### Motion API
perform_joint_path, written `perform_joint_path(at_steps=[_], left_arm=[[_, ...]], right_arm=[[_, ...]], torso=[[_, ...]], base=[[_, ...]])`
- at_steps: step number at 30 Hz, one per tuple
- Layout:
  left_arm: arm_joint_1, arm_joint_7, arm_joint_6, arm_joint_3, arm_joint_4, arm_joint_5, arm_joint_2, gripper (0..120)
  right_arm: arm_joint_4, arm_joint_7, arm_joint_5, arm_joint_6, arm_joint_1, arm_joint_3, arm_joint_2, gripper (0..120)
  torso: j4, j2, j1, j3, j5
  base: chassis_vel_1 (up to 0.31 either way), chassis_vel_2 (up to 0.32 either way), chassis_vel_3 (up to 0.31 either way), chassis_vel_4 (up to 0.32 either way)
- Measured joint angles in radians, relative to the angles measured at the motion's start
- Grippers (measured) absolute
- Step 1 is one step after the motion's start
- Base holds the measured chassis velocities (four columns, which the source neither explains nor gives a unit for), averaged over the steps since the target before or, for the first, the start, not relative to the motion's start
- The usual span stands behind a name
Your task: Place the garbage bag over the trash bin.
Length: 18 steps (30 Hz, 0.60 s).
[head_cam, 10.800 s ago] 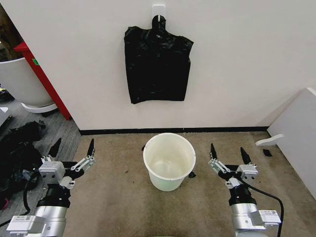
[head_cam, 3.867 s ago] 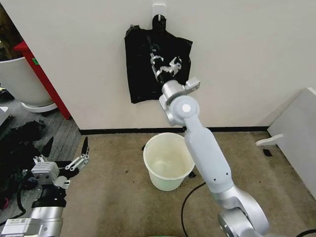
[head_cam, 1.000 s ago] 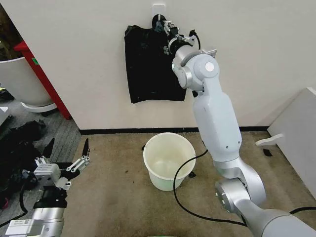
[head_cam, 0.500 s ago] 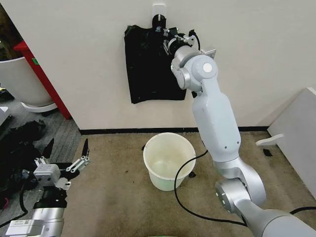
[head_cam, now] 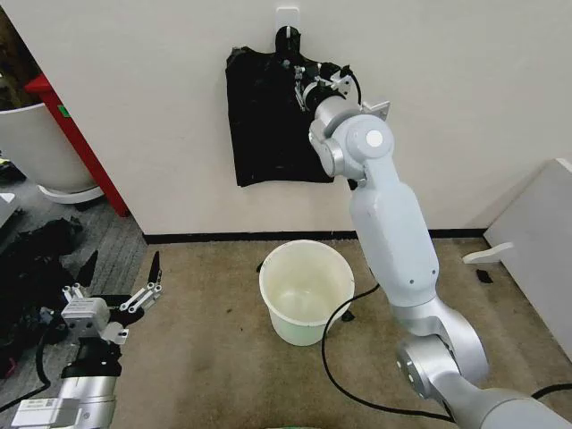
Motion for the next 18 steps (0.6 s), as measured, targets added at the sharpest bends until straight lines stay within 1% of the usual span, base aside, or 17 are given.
perform_joint_path(at_steps=[10, 18], left_arm=[[0.000, 0.003, -0.008, -0.001, 0.002, 0.002, -0.002, 100], [-0.005, 0.006, -0.010, 0.000, 0.009, 0.002, -0.003, 100]], right_arm=[[0.044, -0.002, 0.005, -0.002, -0.085, -0.033, -0.030, 0], [0.125, 0.013, 0.019, -0.002, -0.200, -0.065, -0.093, 0]], torso=[[0.0000, 0.000, 0.000, 0.000, 0.0001], [-0.0001, 0.000, 0.000, 0.000, 0.0001]], base=[[0.000, 0.000, 0.000, 0.000], [0.000, 0.000, 0.000, 0.000]])
